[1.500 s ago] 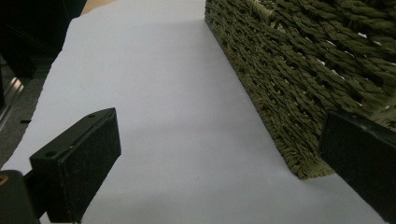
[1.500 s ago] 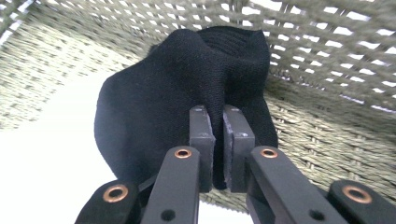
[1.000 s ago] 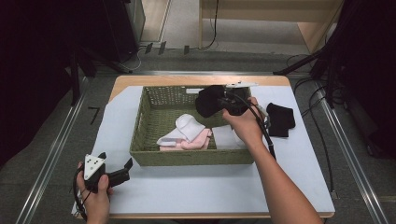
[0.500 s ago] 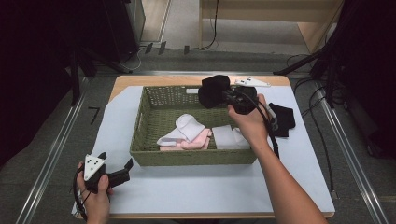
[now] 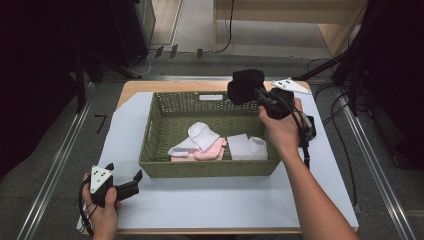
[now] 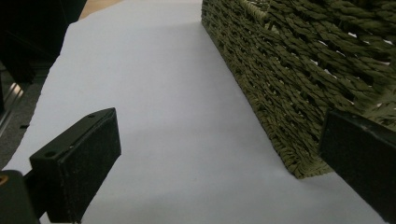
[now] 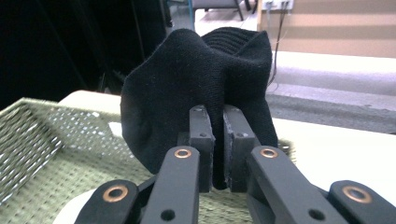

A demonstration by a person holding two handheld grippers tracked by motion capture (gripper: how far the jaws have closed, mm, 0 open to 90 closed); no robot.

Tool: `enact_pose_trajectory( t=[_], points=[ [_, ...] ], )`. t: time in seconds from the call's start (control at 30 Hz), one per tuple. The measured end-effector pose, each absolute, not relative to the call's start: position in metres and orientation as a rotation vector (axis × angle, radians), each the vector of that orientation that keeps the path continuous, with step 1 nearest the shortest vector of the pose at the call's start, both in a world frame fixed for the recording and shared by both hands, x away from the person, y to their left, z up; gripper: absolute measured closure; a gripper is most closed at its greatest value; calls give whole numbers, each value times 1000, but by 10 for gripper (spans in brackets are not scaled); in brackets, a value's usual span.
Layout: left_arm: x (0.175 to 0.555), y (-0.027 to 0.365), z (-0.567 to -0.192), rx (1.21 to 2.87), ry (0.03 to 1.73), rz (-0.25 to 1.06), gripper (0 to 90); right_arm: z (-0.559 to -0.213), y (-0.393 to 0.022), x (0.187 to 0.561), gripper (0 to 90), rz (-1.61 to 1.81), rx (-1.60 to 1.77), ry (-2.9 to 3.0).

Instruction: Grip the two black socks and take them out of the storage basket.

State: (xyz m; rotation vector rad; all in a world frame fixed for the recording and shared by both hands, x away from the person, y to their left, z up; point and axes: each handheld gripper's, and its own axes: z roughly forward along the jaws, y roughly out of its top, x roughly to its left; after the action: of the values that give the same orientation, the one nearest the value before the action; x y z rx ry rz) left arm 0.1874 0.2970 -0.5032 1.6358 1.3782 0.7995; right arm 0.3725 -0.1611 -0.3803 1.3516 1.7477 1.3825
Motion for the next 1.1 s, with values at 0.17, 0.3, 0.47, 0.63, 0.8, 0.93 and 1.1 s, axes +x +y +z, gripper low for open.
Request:
enact_pose_trajectory(
  t=[0.17, 0.3, 0.47, 0.63, 0.8, 0.93, 1.1],
  points=[
    [187, 297, -503, 1634, 1377, 800, 5, -382, -177, 373, 852, 1382, 1392, 1694],
    [187, 297, -503, 1635, 1377, 800, 5, -386, -190, 374, 852, 1374, 1422, 1649],
    [187, 297, -503, 1637, 1376, 802, 5, -388, -207, 375, 852, 1380, 1471, 1592],
    [187, 297, -503, 1638, 1377, 803, 5, -389, -223, 374, 852, 1371, 1498, 1547],
    [187, 297, -503, 1637, 1378, 805, 5, -391, -239, 373, 851, 1363, 1529, 1499],
    [187, 297, -503, 1639, 1377, 806, 5, -395, -252, 372, 851, 1347, 1564, 1473],
    [187, 296, -503, 1637, 1378, 808, 5, -406, -265, 371, 850, 1314, 1597, 1464]
  ],
)
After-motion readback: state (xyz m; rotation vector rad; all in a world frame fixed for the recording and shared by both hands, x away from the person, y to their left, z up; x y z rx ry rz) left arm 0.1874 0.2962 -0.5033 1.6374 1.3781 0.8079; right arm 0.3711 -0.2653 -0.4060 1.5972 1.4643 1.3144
